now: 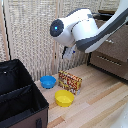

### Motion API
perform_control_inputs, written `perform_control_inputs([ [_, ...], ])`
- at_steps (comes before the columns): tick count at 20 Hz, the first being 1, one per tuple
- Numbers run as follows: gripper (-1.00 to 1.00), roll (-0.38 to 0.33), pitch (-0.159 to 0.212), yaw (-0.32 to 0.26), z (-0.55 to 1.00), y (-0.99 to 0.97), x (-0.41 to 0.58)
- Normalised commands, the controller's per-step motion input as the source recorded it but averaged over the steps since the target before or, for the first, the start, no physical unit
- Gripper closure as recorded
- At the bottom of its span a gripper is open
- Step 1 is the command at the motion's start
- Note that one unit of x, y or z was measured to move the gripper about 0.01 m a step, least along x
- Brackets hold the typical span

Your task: Locate and clasp the grip of the topmost drawer. Steadily and circumspectly yank the drawer open. Discover and seize the nutrition bar using your clamp. Deposit the nutrition bar in the accessible drawer. Unclench the nutrition bar.

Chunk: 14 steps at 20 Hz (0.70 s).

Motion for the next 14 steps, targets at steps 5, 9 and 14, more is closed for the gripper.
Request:
perform_control_inputs([
  [5,-1.00,0.375,0.022,-0.181,0.00,0.18,0.154],
  [9,-1.00,0.375,0.068,-0.179,-0.01,0.18,0.205],
  [14,-1.00,0.375,0.096,-0.175,-0.01,0.18,0.244],
])
